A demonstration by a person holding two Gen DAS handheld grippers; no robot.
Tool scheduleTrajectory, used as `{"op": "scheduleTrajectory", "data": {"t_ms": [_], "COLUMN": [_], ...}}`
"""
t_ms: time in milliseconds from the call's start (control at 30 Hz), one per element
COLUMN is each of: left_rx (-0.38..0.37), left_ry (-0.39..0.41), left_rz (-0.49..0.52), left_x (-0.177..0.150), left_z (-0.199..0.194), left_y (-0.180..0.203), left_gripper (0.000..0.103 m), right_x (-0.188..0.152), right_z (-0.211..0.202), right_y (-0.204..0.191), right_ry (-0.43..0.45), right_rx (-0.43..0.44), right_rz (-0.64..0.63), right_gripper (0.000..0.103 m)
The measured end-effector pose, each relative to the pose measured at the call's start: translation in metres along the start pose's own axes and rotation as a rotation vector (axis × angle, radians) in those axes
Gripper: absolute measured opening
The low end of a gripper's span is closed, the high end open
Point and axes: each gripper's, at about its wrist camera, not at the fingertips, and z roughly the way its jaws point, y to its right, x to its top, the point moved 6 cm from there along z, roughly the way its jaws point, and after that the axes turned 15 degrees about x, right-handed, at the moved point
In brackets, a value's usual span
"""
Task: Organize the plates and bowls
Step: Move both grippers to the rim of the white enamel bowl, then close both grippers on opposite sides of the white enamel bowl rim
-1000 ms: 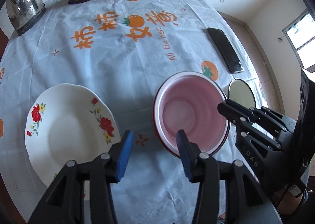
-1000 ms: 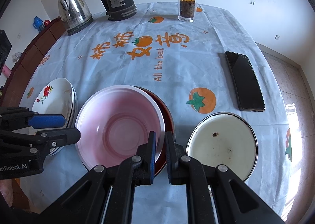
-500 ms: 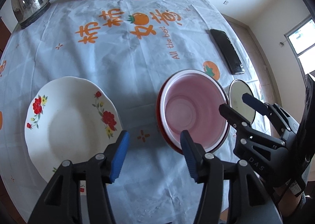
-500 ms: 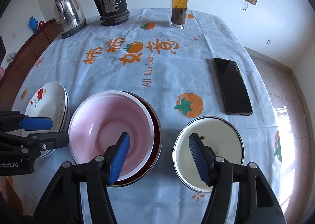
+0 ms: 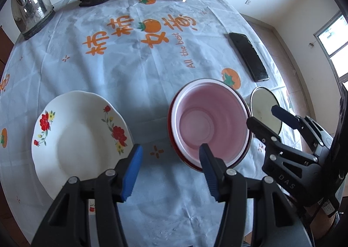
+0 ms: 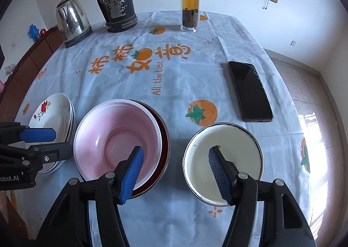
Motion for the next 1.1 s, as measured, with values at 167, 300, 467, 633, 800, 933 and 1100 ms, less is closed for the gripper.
{"op": "scheduleTrajectory", "data": {"t_ms": [167, 300, 467, 633, 800, 933, 1100], "left_rx": [0.010, 0.015, 0.010, -0.001, -0.017, -0.027, -0.029], "left_ry": [0.016, 0.043, 0.064, 0.081, 0.093, 0.086, 0.050], "left_rz": [0.029, 0.062, 0.110, 0.189, 0.263, 0.292, 0.312], "left_x": [0.002, 0.004, 0.008, 0.012, 0.018, 0.026, 0.039], "left_z": [-0.004, -0.011, -0.016, -0.019, -0.022, -0.019, -0.011], "left_y": [0.010, 0.022, 0.043, 0.074, 0.108, 0.132, 0.153], "left_gripper": [0.055, 0.055, 0.055, 0.041, 0.018, 0.017, 0.016], "right_x": [-0.006, -0.013, -0.028, -0.046, -0.056, -0.058, -0.052], "right_z": [-0.010, -0.025, -0.039, -0.043, -0.042, -0.043, -0.039], "right_y": [0.005, 0.018, 0.049, 0.085, 0.104, 0.112, 0.115], "right_ry": [0.017, 0.054, 0.088, 0.082, 0.075, 0.079, 0.080], "right_rx": [0.009, 0.013, -0.012, -0.033, -0.024, -0.011, 0.020], "right_rz": [0.018, 0.051, 0.116, 0.199, 0.243, 0.261, 0.269], "right_gripper": [0.064, 0.064, 0.064, 0.043, 0.035, 0.035, 0.029]}}
